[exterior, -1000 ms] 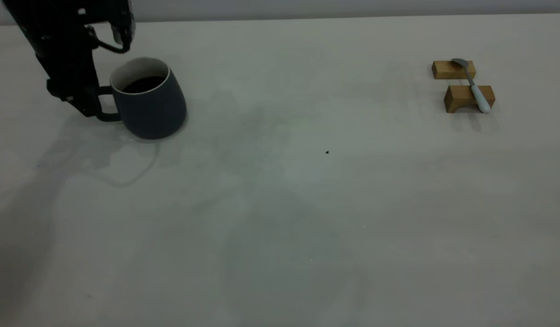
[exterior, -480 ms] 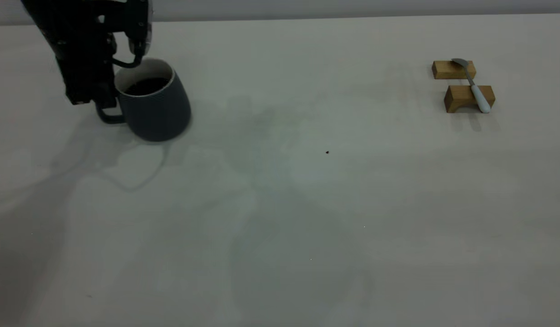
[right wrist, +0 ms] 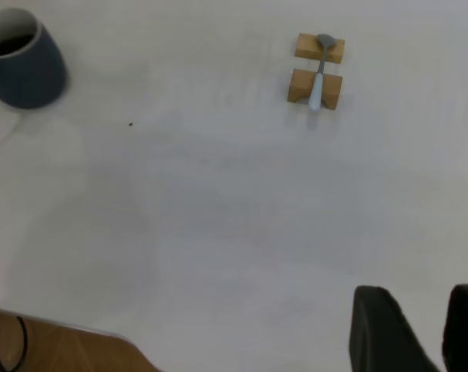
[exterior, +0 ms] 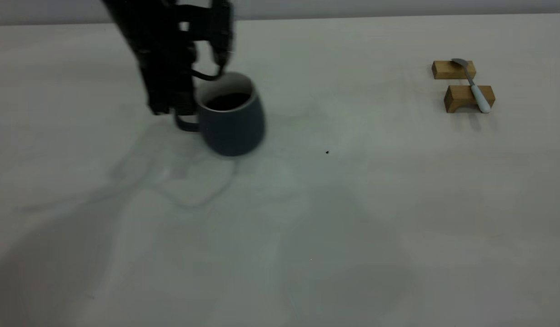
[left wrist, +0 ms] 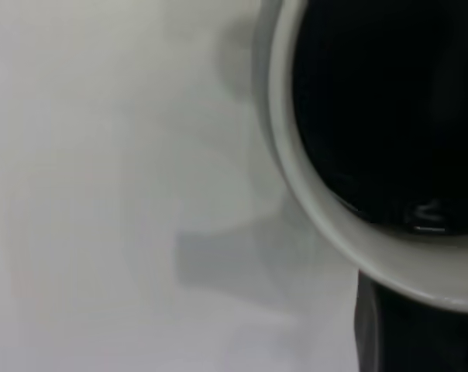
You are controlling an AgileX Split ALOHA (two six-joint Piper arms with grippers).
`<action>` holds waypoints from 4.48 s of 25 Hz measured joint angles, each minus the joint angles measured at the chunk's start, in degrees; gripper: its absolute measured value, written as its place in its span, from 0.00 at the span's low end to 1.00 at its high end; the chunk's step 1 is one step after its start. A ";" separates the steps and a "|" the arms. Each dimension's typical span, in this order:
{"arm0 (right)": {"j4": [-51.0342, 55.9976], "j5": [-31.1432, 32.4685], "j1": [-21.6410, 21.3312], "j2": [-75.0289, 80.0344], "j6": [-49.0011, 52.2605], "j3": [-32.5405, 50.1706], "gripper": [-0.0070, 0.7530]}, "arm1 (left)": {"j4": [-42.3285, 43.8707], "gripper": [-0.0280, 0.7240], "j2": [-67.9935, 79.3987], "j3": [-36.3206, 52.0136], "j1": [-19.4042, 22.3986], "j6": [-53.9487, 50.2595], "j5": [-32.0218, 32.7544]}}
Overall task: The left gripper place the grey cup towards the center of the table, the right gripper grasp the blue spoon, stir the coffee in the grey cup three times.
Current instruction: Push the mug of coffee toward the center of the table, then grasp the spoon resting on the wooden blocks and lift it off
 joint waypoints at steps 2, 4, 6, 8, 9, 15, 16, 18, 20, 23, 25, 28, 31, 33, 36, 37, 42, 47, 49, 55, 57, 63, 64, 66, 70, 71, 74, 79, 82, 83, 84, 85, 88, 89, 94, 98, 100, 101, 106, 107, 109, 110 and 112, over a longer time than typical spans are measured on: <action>0.00 0.00 0.00 0.00 0.00 0.00 0.32 | 0.00 0.32 0.71 -0.96 -1.96 -1.08 -0.72; 0.00 0.00 0.00 0.00 0.00 0.00 0.32 | 0.00 0.32 1.91 -3.20 -3.50 -1.97 -0.72; 0.00 0.00 0.00 0.00 0.00 0.00 0.32 | -0.05 0.32 3.37 -5.78 -4.78 -3.23 -0.51; 0.00 0.00 0.00 0.00 0.00 0.00 0.32 | -0.05 0.32 4.60 -8.26 -5.68 -4.23 -0.34; 0.00 0.00 0.00 0.00 0.00 0.00 0.32 | -0.05 0.32 5.15 -9.15 -6.13 -4.77 -0.26; 0.00 0.00 0.00 0.00 0.00 0.00 0.32 | 0.00 0.32 6.69 -12.64 -7.83 -5.95 0.20; 0.00 0.00 0.00 0.00 0.00 0.00 0.32 | 0.00 0.32 6.82 -12.67 -8.00 -5.95 0.14; 0.00 0.00 0.00 0.00 0.00 0.00 0.32 | 0.00 0.32 6.82 -12.78 -8.16 -5.95 0.14; 0.00 0.00 0.00 0.00 0.00 0.00 0.32 | 0.00 0.32 6.82 -12.78 -8.16 -5.99 0.19; 0.00 0.00 0.00 0.00 0.00 0.00 0.32 | 0.00 0.32 6.82 -12.78 -8.17 -6.06 0.19; 0.00 0.00 0.00 0.00 0.00 0.00 0.32 | 0.00 0.32 6.82 -12.78 -8.17 -6.07 0.19; 0.00 0.00 0.00 0.00 0.00 0.00 0.32 | -0.06 0.39 6.89 -12.78 -8.23 -6.07 0.13; 0.00 0.00 0.00 0.00 0.00 0.00 0.32 | -0.21 0.61 7.27 -12.78 -8.28 -6.07 0.24; 0.00 0.00 0.00 0.00 0.00 0.00 0.32 | -0.21 0.76 7.31 -12.78 -8.33 -6.07 0.47; 0.00 0.00 0.00 0.00 0.00 0.00 0.32 | -0.44 0.92 6.27 -12.78 -8.33 -6.12 1.13; 0.00 0.00 0.00 0.00 0.00 0.00 0.32 | -0.44 0.93 5.64 -12.78 -8.33 -6.18 1.57; 0.00 0.00 0.00 0.00 0.00 0.00 0.32 | -0.39 0.88 -0.95 -12.78 -8.33 -10.47 6.67; 0.00 0.00 0.00 0.00 0.00 0.00 0.32 | -0.21 0.70 -9.53 -12.78 -8.33 -22.65 15.39; 0.00 0.00 0.00 0.00 0.00 0.00 0.32 | 0.28 0.64 -13.07 -12.78 -8.33 -28.32 19.49; 0.00 0.00 0.00 0.00 0.00 0.00 0.32 | 3.05 0.49 -21.33 -12.78 -8.33 -40.02 36.53; 0.00 0.00 0.00 0.00 0.00 0.00 0.32 | 3.45 0.45 -23.50 -12.67 -8.33 -43.26 41.36; 0.00 -0.05 0.00 0.00 0.00 0.00 0.32 | 3.39 0.36 -29.64 -11.08 -8.33 -55.28 41.36; 0.00 -0.05 0.00 0.00 0.00 0.00 0.32 | 3.45 0.35 -31.21 -10.29 -8.33 -57.67 41.36; 0.00 -0.05 0.00 0.00 0.00 0.00 0.32 | 4.15 0.35 -35.19 -7.25 -8.33 -61.53 41.36; 0.00 -0.05 0.00 0.00 0.00 0.00 0.32 | 4.74 0.35 -47.49 5.50 -8.33 -66.48 41.36; 0.00 -0.05 0.00 0.00 0.00 0.00 0.32 | 4.74 0.35 -51.14 9.64 -8.33 -67.67 41.36; 0.00 -0.05 0.00 0.00 0.00 0.00 0.32 | 4.63 0.35 -61.10 21.14 -8.12 -69.73 41.36; 0.00 -0.05 0.00 0.00 0.00 0.00 0.32 | 1.77 0.35 -78.00 38.86 0.10 -70.11 40.98; 0.00 -0.05 0.00 0.00 0.00 0.00 0.32 | 1.37 0.35 -88.19 45.76 6.92 -70.41 40.05; 0.00 -0.05 0.00 0.00 0.00 0.00 0.32 | 1.37 0.35 -91.18 47.46 8.57 -70.41 39.92; 0.00 -0.05 0.00 0.00 0.00 0.00 0.32 | 1.37 0.35 -94.83 48.63 10.36 -70.41 39.79; 0.00 -0.05 0.00 0.00 0.00 0.00 0.32 | 1.62 0.35 -98.49 49.81 12.03 -70.41 39.79; 0.00 -0.05 0.00 0.00 0.00 0.00 0.32 | 2.74 0.35 -108.43 52.20 15.79 -70.45 39.34; 0.00 -0.05 0.00 0.00 0.00 0.00 0.32 | 3.18 0.35 -111.47 52.90 16.70 -70.45 39.21; 0.00 -0.10 0.00 0.00 0.00 0.00 0.32 | 3.29 0.35 -121.05 54.82 18.08 -70.45 39.15; 0.00 -0.10 0.00 0.00 0.00 0.00 0.32 | 3.29 0.35 -126.66 56.01 18.08 -70.45 38.38; 0.00 -0.10 0.00 0.00 0.00 0.00 0.32 | 3.29 0.35 -129.00 56.01 18.08 -70.45 38.17; 0.00 -0.10 0.00 0.00 0.00 0.00 0.32 | 3.29 0.35 -129.82 56.01 18.08 -70.45 38.17; 0.00 -0.10 0.00 0.00 0.00 0.00 0.32 | 4.29 0.35 -133.10 57.04 18.08 -70.52 38.89; 0.00 -0.10 0.00 0.00 0.00 0.00 0.32 | 4.35 0.35 -133.48 57.03 18.08 -70.57 39.02; 0.00 -0.10 0.00 0.00 0.00 0.00 0.32 | 4.42 0.35 -134.21 57.03 18.08 -70.57 39.02; 0.00 -0.10 0.00 0.00 0.00 0.00 0.32 | 4.42 0.35 -134.71 57.03 18.08 -70.57 39.02; 0.00 -0.10 0.00 0.00 0.00 0.00 0.32 | 4.48 0.35 -135.27 57.03 18.08 -70.57 39.18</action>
